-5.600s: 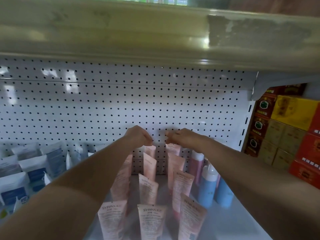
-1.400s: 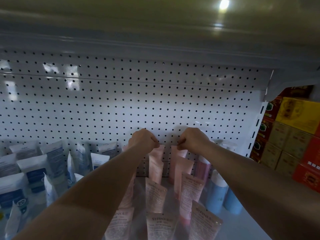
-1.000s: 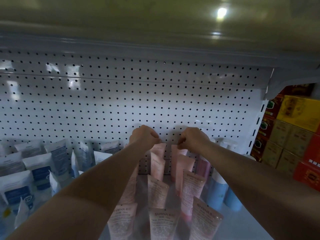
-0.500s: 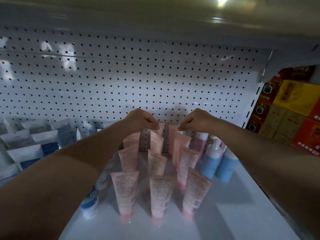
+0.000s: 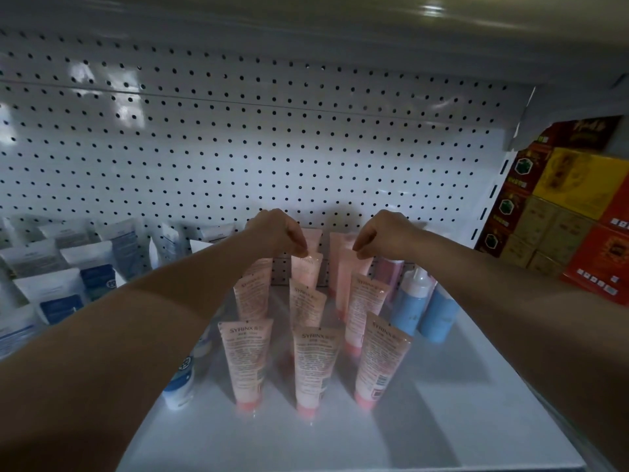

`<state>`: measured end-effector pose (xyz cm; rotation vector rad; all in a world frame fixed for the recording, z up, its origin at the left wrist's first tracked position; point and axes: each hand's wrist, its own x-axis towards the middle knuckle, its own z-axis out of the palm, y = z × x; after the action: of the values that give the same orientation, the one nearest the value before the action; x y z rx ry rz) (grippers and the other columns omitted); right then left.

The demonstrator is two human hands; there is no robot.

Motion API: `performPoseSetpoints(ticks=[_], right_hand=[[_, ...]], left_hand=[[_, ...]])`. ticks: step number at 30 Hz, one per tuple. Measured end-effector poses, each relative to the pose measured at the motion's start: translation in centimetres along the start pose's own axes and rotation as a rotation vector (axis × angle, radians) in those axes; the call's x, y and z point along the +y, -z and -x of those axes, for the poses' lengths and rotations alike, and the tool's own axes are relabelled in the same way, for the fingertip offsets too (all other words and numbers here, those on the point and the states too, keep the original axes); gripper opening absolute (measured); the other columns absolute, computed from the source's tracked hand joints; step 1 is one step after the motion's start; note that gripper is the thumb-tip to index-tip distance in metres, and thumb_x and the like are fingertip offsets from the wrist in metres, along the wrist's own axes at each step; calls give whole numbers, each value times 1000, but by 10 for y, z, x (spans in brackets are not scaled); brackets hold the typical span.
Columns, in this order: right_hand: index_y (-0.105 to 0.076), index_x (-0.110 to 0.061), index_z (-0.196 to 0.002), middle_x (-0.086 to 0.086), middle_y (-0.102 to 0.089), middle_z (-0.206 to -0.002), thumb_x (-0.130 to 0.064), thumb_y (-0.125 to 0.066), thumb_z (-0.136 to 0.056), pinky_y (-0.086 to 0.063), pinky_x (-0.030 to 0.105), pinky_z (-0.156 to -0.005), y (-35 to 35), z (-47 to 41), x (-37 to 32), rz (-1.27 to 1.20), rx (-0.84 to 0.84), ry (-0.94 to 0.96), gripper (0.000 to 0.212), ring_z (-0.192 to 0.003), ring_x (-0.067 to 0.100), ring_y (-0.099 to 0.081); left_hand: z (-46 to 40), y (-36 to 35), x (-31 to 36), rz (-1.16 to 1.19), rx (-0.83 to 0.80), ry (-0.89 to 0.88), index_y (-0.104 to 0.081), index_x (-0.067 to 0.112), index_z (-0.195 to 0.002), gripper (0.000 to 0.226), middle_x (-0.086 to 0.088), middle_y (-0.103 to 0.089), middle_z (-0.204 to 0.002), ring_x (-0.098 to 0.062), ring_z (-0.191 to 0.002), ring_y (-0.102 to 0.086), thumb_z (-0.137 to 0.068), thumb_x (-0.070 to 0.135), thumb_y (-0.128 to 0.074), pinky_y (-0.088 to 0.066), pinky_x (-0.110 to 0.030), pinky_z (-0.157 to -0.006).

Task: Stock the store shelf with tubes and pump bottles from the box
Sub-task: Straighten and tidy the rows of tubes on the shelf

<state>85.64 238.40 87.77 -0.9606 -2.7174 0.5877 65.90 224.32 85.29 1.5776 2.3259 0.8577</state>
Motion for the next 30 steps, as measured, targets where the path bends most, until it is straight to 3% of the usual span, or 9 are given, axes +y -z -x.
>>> performPoseSetpoints(ticks=[3,11,30], right_hand=[[-80,-24,-84,-17,-67,-78,-12,-84,-77,-50,25,-88,-1,1,-1,-12,5,14,15,-87,5,-64],[-76,-33,-73,-20,-67,-75,-14,-84,-75,-54,32,-91,-1,2,0,17,24,20,22,-86,4,-64],[-79,-29,-80,-19,-67,-77,-14,-83,-77,-56,37,-92,-3,-2,-4,94,32,4,16,-92,9,-67]], left_hand=[[0,-2,2,-12,15,7,-75,35,-68,14,18,-72,-72,-3,-83,-68,-65,36,-89,-54,-35,-91],[2,-5,3,-17,25,11,-74,34,-71,13,20,-71,-74,0,-85,-66,-68,34,-87,-54,-37,-93],[9,-6,3,37,27,17,-74,35,-73,12,18,-71,-78,-4,-90,-66,-71,32,-86,-53,-38,-94]])
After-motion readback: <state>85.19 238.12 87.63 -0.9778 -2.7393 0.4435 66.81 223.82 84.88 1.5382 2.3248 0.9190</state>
